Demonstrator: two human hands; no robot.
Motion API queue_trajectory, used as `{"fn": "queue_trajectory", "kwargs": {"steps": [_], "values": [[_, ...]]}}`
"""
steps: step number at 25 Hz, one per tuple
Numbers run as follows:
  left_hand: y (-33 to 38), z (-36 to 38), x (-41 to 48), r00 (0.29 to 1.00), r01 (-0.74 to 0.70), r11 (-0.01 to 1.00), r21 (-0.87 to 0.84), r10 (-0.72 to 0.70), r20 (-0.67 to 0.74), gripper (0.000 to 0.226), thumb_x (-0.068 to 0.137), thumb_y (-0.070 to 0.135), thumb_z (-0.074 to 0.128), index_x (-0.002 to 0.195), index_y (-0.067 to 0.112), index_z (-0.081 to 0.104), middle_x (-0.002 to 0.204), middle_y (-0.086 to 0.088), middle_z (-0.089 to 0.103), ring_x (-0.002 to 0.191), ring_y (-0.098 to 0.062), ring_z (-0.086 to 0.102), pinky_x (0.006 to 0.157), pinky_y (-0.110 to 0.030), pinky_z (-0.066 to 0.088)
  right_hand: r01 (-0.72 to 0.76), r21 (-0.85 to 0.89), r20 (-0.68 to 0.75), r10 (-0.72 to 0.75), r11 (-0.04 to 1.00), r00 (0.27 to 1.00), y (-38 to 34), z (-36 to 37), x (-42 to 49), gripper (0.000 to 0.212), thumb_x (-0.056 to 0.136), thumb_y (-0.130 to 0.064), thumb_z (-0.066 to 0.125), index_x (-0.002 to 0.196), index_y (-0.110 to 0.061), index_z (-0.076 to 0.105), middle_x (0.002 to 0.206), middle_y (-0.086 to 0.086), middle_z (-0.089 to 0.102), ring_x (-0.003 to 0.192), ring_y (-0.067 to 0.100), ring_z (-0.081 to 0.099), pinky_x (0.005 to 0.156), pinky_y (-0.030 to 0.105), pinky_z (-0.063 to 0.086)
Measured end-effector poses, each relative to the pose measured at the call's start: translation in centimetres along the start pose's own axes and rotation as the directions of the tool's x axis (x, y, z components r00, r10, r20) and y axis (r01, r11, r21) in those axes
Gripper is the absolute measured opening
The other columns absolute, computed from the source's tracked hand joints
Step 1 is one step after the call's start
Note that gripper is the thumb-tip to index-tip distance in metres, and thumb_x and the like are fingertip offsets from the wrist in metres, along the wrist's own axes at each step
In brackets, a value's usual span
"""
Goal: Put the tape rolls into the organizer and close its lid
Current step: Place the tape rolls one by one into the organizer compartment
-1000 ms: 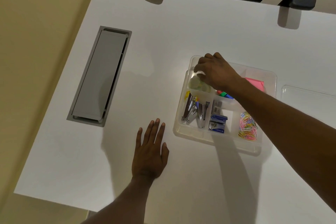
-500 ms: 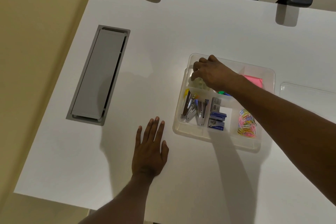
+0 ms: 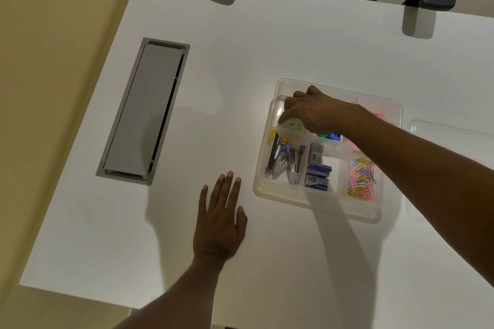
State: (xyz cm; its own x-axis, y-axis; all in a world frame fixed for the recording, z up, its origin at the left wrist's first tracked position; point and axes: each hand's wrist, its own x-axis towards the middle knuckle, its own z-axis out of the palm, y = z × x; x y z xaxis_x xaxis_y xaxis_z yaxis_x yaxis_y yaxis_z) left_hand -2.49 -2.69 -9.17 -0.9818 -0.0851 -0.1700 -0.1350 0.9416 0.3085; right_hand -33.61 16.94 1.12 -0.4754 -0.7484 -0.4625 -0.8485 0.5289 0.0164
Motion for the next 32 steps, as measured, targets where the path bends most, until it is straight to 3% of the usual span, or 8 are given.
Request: {"fn": "queue_trajectory", "kwargs": {"steps": [8, 15, 18, 20, 22, 24, 28, 32], "values": [[0.1, 0.0, 0.0, 1.000, 0.003, 1.000, -0.003, -0.003, 0.005, 0.065, 0.108, 0.051, 0.014, 0.170, 0.031, 0.011, 0.179, 0.002, 0.018, 0.167, -0.020, 0.017, 0.133, -0.057, 0.023, 0.010, -0.049, -0.042, -0.012, 0.999, 0.999, -0.8, -0.6, 1.0, 0.029, 0.089, -0.022, 0.074, 0.116, -0.032, 0.069, 0.126, -0.001, 0.060, 0.117, 0.019, 0.053, 0.095, 0.036, 0.036], [0.0, 0.2, 0.0, 1.000, 0.005, 1.000, -0.013, -0.005, 0.007, 0.066, 0.108, 0.052, 0.012, 0.170, 0.032, 0.011, 0.179, 0.003, 0.017, 0.167, -0.019, 0.016, 0.134, -0.057, 0.022, 0.033, -0.067, -0.042, -0.036, 0.997, 0.998, -0.9, -0.5, 0.5, 0.029, 0.089, -0.020, 0.073, 0.113, -0.034, 0.070, 0.122, -0.004, 0.060, 0.116, 0.018, 0.050, 0.095, 0.038, 0.036], [-0.1, 0.3, 0.0, 1.000, 0.000, 1.000, -0.012, 0.000, 0.005, 0.066, 0.108, 0.052, 0.012, 0.170, 0.033, 0.006, 0.180, 0.003, 0.015, 0.167, -0.019, 0.014, 0.134, -0.056, 0.021, 0.011, 0.005, -0.052, -0.011, 1.000, 0.999, -0.7, -0.4, 0.1, 0.032, 0.093, -0.016, 0.066, 0.119, -0.035, 0.069, 0.126, -0.007, 0.062, 0.118, 0.017, 0.051, 0.095, 0.037, 0.034], [-0.2, 0.3, -0.1, 1.000, -0.004, 1.000, -0.012, 0.004, 0.000, 0.065, 0.108, 0.050, 0.014, 0.170, 0.033, 0.005, 0.180, 0.004, 0.014, 0.168, -0.018, 0.012, 0.134, -0.056, 0.021, -0.080, 0.142, -0.192, 0.107, 0.987, 0.976, -0.1, -0.3, -0.2, 0.036, 0.093, -0.007, 0.062, 0.121, -0.028, 0.069, 0.125, -0.004, 0.067, 0.115, 0.020, 0.058, 0.096, 0.040, 0.039], [-0.2, 0.4, -0.1, 1.000, -0.005, 1.000, -0.015, 0.005, -0.003, 0.065, 0.108, 0.050, 0.015, 0.170, 0.033, 0.005, 0.180, 0.004, 0.014, 0.168, -0.018, 0.013, 0.134, -0.055, 0.020, -0.232, 0.328, -0.339, 0.343, 0.916, 0.876, 1.0, -0.3, -0.8, 0.042, 0.088, 0.007, 0.057, 0.118, -0.020, 0.071, 0.116, 0.004, 0.071, 0.106, 0.027, 0.064, 0.091, 0.041, 0.047], [-0.1, 0.5, -0.1, 1.000, -0.007, 1.000, -0.020, 0.007, -0.005, 0.065, 0.108, 0.050, 0.015, 0.170, 0.033, 0.006, 0.180, 0.004, 0.015, 0.167, -0.018, 0.014, 0.134, -0.055, 0.021, -0.318, 0.415, -0.372, 0.478, 0.852, 0.795, 1.4, 0.1, -1.3, 0.044, 0.085, 0.010, 0.055, 0.118, -0.015, 0.071, 0.115, 0.007, 0.071, 0.103, 0.029, 0.066, 0.091, 0.042, 0.050], [-0.3, 0.6, -0.1, 1.000, -0.010, 1.000, -0.023, 0.010, -0.010, 0.065, 0.108, 0.051, 0.015, 0.169, 0.036, 0.000, 0.180, 0.005, 0.014, 0.168, -0.017, 0.013, 0.135, -0.054, 0.018, -0.194, 0.225, -0.320, 0.261, 0.955, 0.911, -0.1, 1.7, -1.8, 0.042, 0.094, -0.013, 0.056, 0.136, -0.015, 0.061, 0.140, 0.007, 0.060, 0.125, 0.026, 0.059, 0.113, 0.045, 0.035], [-0.5, 0.9, 0.0, 1.000, -0.011, 1.000, -0.010, 0.011, -0.014, 0.066, 0.108, 0.051, 0.016, 0.170, 0.037, -0.002, 0.180, 0.006, 0.011, 0.168, -0.016, 0.009, 0.136, -0.052, 0.014, -0.196, 0.134, -0.219, 0.222, 0.971, 0.950, -0.3, 3.1, -1.6, 0.051, 0.100, -0.031, 0.045, 0.149, -0.017, 0.044, 0.159, 0.005, 0.042, 0.147, 0.022, 0.038, 0.122, 0.050, 0.020]]}}
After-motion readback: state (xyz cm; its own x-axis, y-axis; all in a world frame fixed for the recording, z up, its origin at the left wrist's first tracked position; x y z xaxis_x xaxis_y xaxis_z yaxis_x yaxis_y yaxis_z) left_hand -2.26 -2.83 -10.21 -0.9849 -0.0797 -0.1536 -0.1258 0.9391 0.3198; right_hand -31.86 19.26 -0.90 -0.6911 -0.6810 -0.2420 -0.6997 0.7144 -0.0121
